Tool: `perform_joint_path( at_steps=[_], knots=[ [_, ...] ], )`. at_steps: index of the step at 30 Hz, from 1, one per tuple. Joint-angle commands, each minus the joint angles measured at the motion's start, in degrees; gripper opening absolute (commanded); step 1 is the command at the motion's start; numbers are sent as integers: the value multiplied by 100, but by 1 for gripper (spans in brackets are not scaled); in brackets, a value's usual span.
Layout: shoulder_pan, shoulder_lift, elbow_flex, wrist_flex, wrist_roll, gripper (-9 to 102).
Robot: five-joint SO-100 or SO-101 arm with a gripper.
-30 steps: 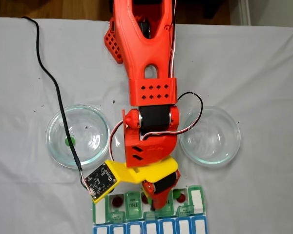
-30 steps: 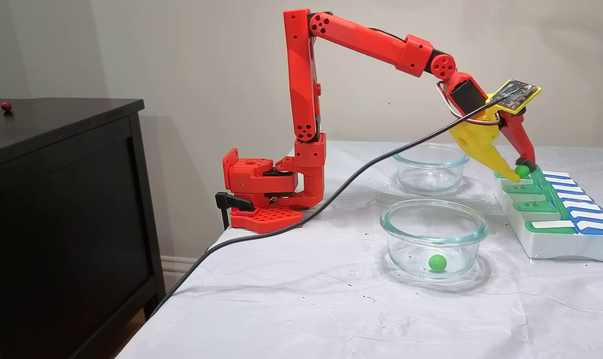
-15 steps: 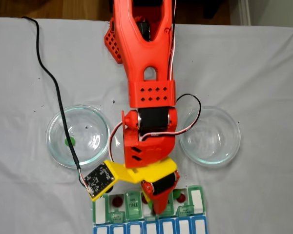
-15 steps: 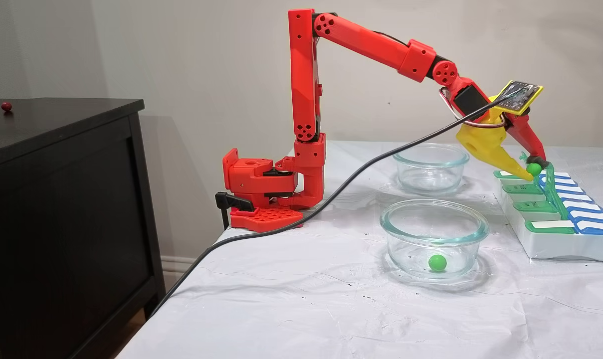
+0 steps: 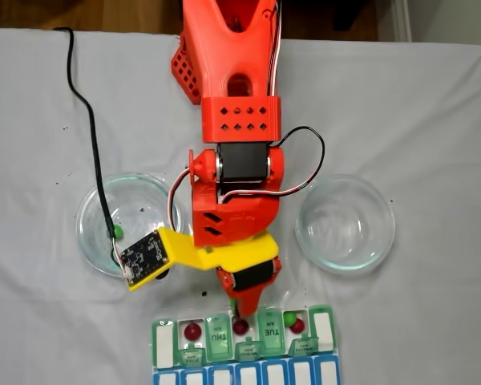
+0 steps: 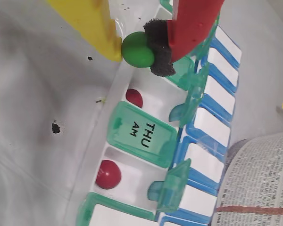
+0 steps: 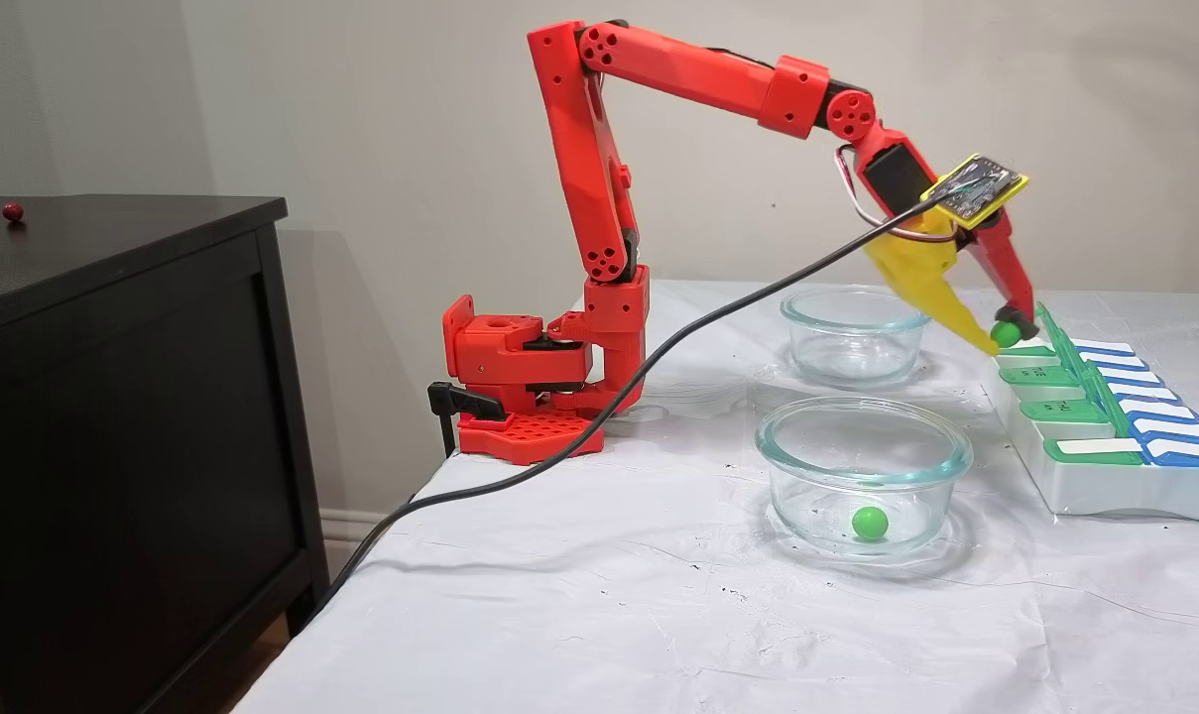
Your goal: Sort medicines into box.
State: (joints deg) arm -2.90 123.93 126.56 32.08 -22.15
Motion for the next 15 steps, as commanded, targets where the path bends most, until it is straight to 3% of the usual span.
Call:
perform_joint_path(
  at_steps=[1, 15],
  knots=[
    [44, 580, -97, -220, 62, 0],
    [88, -668, -738, -826, 149, 0]
  ],
)
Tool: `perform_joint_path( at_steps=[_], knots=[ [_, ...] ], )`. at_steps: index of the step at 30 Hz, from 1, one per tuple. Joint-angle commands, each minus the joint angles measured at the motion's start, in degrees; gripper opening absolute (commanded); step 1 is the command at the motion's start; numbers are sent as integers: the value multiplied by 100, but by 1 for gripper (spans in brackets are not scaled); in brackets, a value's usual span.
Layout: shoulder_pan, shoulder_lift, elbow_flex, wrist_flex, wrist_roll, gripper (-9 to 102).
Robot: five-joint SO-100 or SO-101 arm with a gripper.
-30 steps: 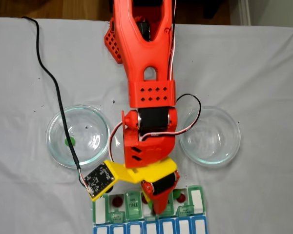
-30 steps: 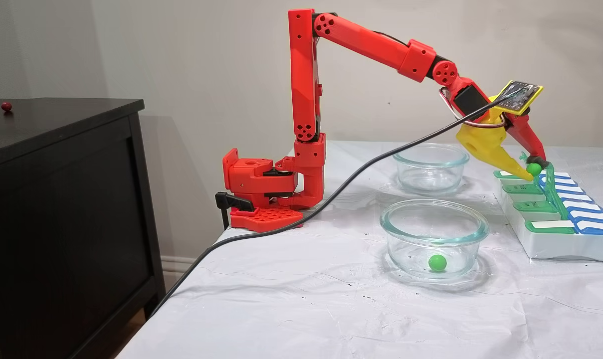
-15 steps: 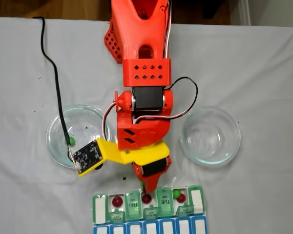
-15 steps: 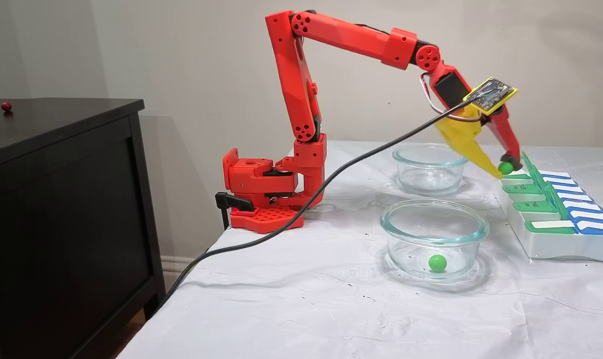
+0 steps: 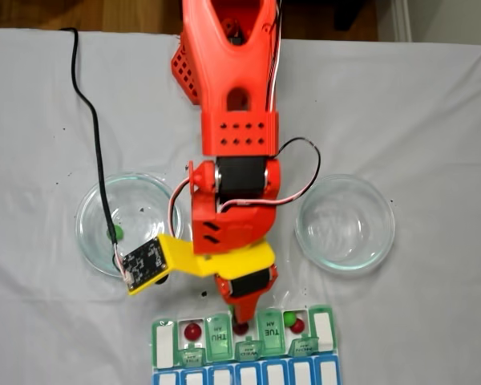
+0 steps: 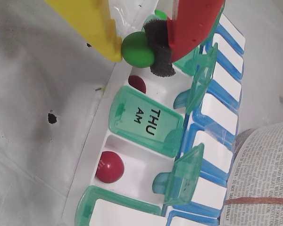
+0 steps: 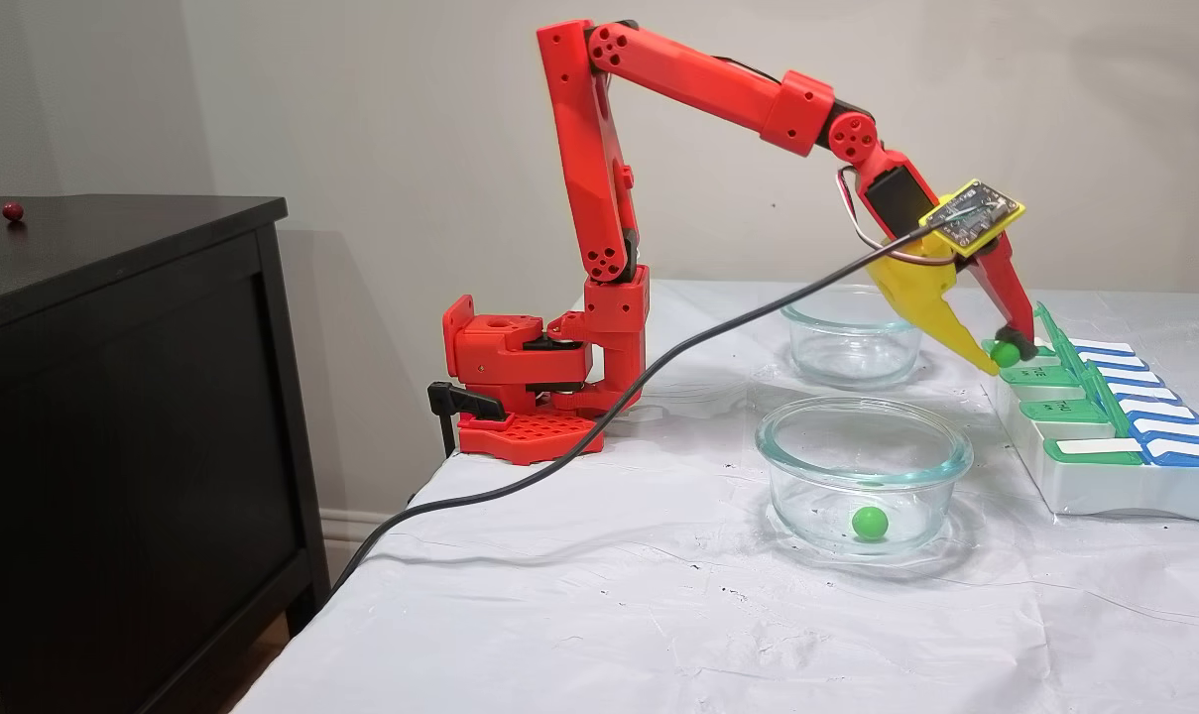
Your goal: Sort medicines into box.
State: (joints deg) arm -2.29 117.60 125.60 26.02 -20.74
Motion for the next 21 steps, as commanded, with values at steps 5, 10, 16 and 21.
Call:
perform_joint_path(
  at_steps=[5, 10, 16, 21],
  knots=[
    [88, -378, -984, -290, 105, 0],
    [70, -413, -949, -422, 53, 0],
    [-9, -123, -492, -756, -132, 0],
    [-62, 0, -431, -527, -114, 0]
  ],
)
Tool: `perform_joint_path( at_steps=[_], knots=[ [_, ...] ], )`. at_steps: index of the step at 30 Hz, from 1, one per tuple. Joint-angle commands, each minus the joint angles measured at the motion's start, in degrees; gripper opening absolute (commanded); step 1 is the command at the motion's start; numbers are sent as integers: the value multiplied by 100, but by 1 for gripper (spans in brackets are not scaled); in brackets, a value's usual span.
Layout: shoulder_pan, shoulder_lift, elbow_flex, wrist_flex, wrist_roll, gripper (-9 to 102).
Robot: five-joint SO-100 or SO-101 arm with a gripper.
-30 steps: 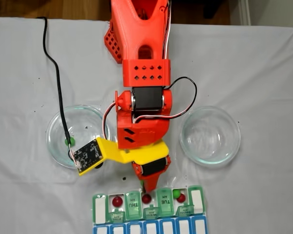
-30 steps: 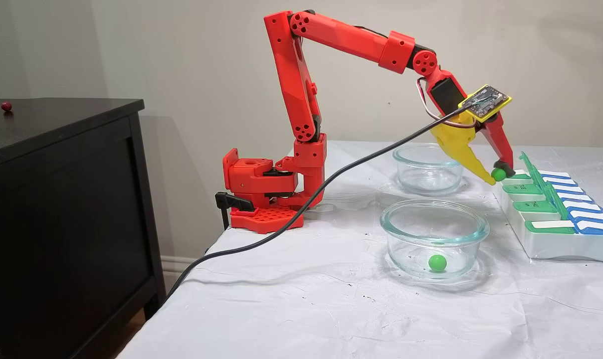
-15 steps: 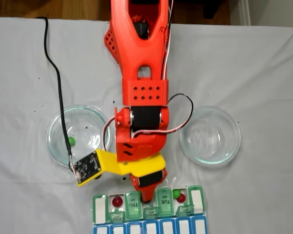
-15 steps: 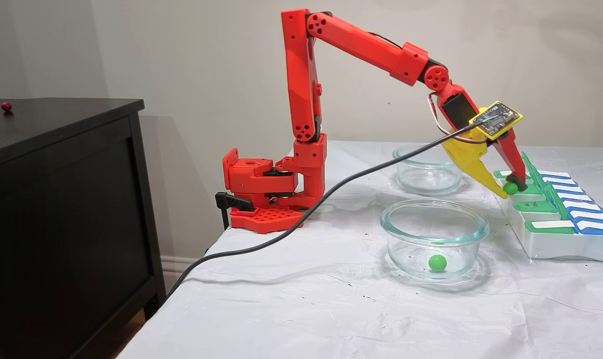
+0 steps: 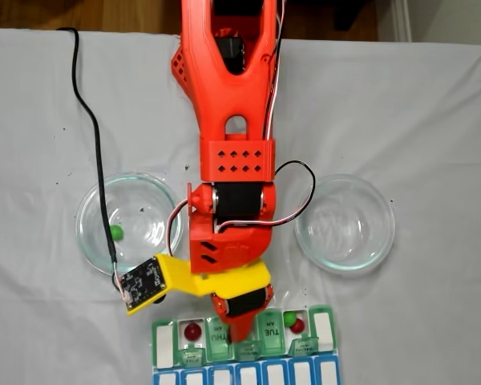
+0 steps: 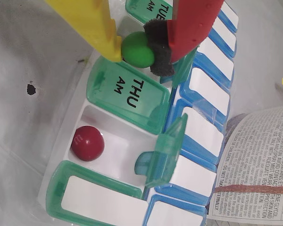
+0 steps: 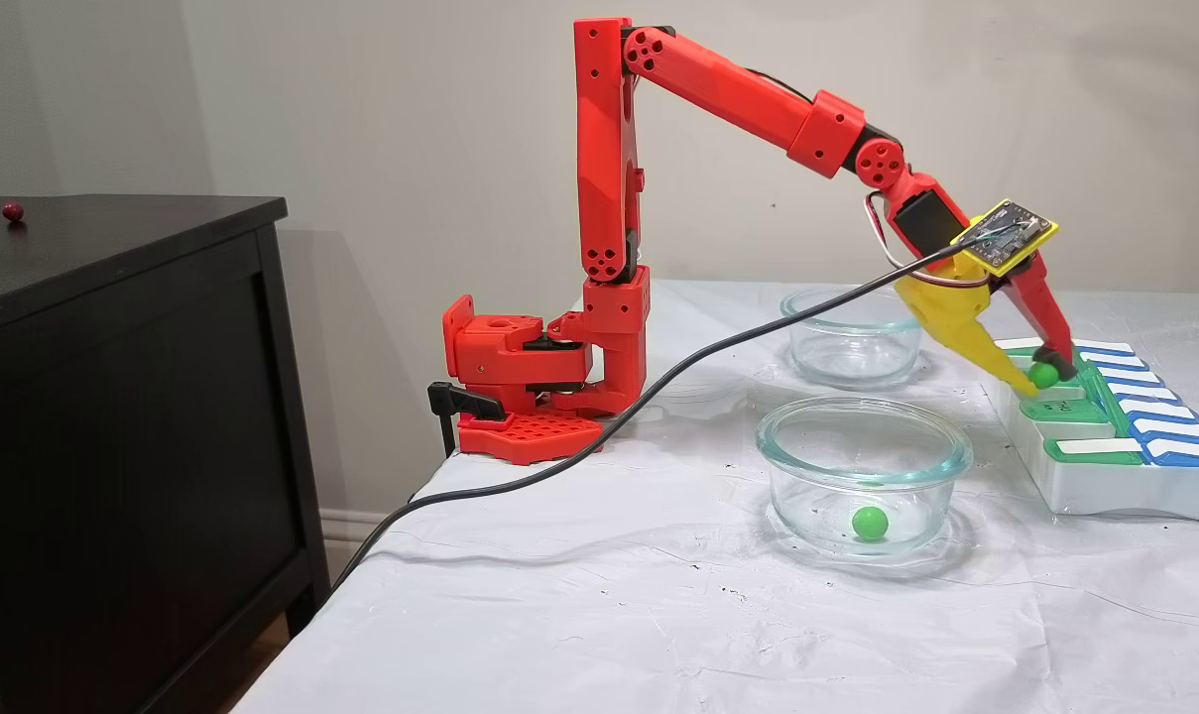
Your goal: Sort medicines into box.
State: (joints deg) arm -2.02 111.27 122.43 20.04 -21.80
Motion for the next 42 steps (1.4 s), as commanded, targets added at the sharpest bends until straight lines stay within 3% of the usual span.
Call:
perform_joint_path(
  at_steps=[1, 9, 29, 35, 42],
  knots=[
    [-88, 642, -114, 132, 9, 0],
    [-193, 888, 97, 272, 9, 0],
    [-334, 378, -53, -510, 18, 0],
    [-360, 281, 0, -606, -53, 14],
    [-325, 369, 18, -492, -35, 19]
  ],
)
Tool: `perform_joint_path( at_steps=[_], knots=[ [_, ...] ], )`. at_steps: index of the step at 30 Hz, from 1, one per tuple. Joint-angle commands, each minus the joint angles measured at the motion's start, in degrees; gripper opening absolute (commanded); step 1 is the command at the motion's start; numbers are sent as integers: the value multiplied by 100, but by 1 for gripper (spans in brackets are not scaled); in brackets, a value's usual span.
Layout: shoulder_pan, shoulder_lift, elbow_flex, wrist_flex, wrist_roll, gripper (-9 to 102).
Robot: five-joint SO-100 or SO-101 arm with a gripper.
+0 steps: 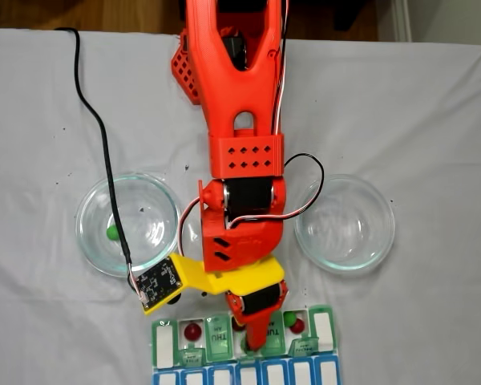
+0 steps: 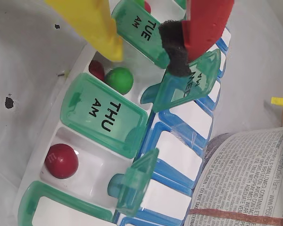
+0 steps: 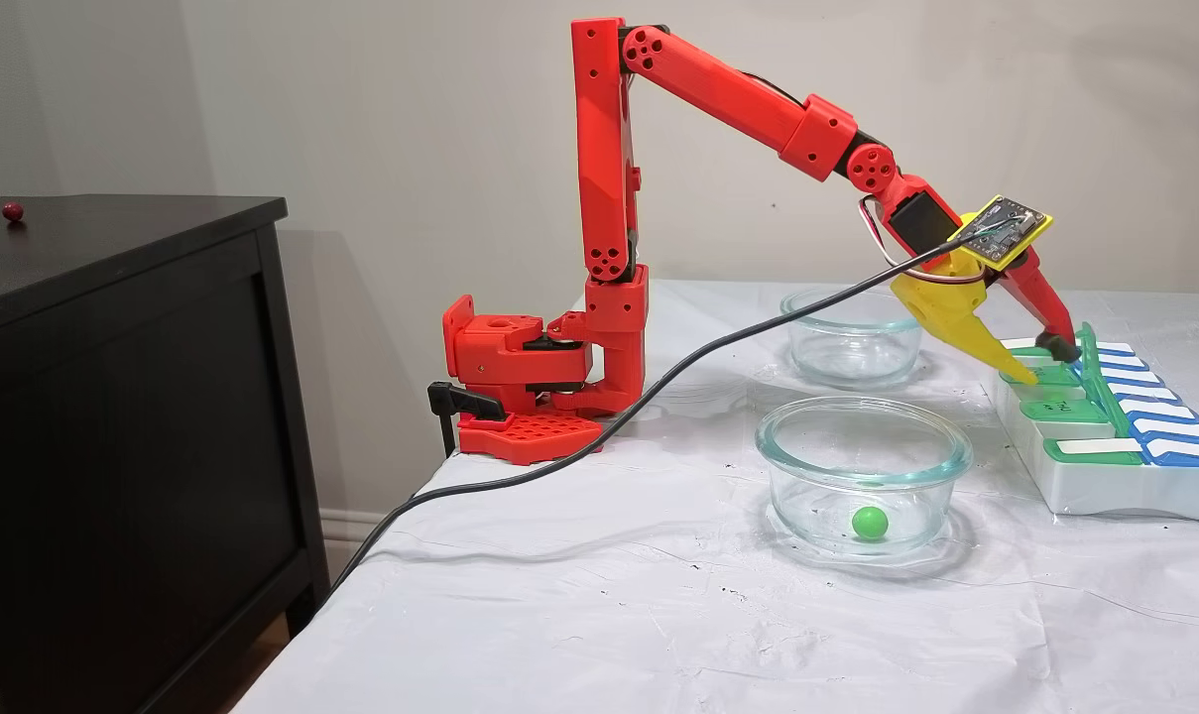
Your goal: Sort medicines into box.
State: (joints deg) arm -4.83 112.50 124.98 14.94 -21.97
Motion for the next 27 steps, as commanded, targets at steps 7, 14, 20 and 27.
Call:
perform_joint_path(
  at_steps=[7, 14, 20, 27],
  knots=[
    [158, 967, -369, 817, -264, 0],
    [826, 1626, -1327, 3480, -1028, 0],
    [1942, 2241, -1195, 3841, -1828, 0],
    [2909, 2101, -958, 4482, -2391, 0]
  ],
)
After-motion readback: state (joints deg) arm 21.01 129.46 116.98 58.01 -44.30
